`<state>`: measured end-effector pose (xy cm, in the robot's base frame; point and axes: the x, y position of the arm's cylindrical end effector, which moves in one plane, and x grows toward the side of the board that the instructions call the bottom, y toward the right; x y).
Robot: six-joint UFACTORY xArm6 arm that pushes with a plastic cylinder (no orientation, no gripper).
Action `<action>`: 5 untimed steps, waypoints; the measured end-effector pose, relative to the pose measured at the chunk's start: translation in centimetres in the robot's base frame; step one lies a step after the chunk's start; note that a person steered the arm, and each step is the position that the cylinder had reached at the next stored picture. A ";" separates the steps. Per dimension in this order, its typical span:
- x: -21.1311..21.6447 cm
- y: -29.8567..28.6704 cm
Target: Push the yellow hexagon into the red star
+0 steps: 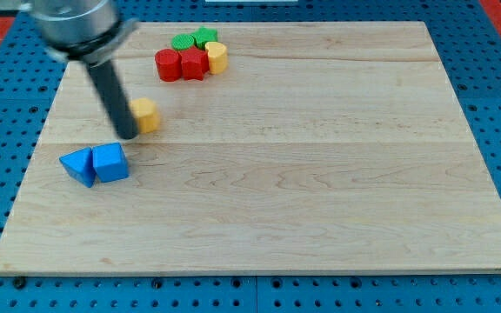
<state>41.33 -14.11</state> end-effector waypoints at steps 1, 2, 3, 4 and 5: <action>-3.8 2.7; -3.9 1.6; -4.7 1.5; -4.7 1.9; -5.0 2.2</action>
